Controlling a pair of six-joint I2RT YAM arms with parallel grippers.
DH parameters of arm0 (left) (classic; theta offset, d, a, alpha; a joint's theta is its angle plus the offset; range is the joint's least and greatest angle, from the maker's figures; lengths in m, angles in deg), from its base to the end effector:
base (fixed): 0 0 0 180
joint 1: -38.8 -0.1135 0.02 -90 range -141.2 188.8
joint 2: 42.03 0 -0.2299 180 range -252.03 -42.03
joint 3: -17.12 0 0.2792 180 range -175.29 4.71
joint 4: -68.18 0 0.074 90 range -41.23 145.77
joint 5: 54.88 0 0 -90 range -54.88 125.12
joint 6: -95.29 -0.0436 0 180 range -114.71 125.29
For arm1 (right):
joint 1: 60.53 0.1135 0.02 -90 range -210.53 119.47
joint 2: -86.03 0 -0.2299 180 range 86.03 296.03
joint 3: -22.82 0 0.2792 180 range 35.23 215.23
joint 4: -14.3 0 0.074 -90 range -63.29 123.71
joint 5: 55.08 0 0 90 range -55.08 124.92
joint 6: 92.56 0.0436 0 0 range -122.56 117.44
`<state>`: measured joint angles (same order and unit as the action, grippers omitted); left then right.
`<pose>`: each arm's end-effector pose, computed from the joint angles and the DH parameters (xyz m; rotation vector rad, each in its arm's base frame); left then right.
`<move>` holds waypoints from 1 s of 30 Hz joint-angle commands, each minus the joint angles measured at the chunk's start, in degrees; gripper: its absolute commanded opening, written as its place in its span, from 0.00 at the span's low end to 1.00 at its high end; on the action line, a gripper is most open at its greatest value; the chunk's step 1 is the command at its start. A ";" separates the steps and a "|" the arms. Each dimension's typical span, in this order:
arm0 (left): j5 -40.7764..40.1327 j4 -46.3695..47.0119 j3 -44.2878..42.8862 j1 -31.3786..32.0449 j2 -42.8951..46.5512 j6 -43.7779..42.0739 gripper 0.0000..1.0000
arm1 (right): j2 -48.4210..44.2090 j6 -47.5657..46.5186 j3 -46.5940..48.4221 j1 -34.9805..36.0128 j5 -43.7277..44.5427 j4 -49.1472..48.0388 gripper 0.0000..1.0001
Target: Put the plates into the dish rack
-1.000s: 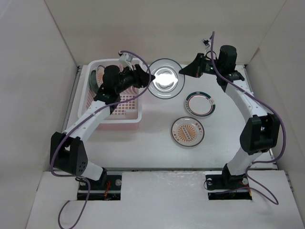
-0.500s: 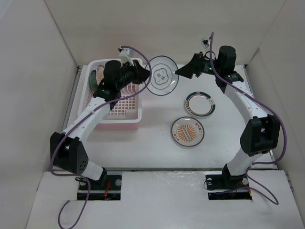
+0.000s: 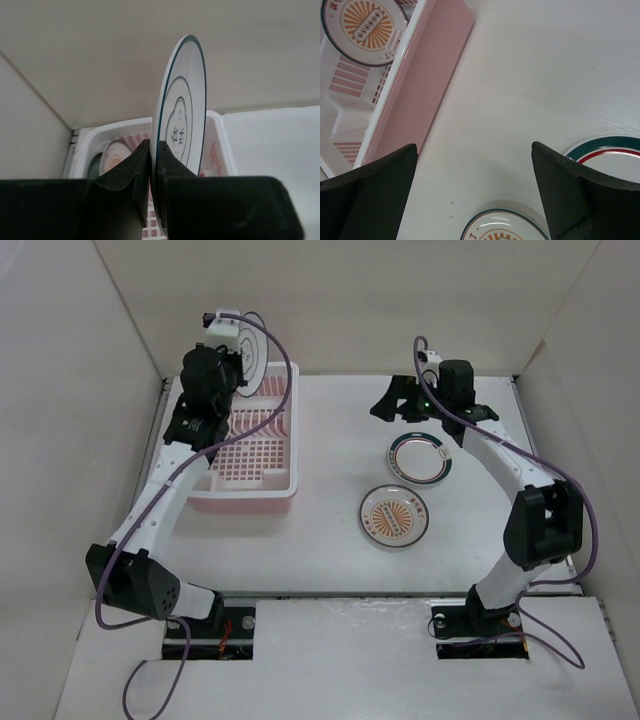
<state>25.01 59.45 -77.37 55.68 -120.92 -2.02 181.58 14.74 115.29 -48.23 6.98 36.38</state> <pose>0.3474 -0.0974 0.4282 0.1619 1.4437 -0.0086 0.4088 0.1100 0.2795 -0.2313 2.0366 0.8154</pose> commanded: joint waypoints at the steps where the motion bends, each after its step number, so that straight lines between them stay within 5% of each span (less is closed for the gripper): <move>1: -7.21 7.97 2.88 -1.32 -0.91 -9.73 0.00 | -2.12 -2.01 0.54 0.54 2.64 -0.09 1.00; 12: -10.98 20.38 12.29 -5.11 -6.79 -15.80 0.00 | -1.42 -3.06 1.59 2.91 1.40 -0.09 1.00; 30: -8.71 19.70 13.53 -8.01 -13.48 -9.22 0.00 | -1.42 -3.59 1.60 3.44 0.35 -0.09 1.00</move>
<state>14.81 75.16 -62.69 48.66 -135.52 -14.30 181.58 12.16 115.15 -45.39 8.31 37.48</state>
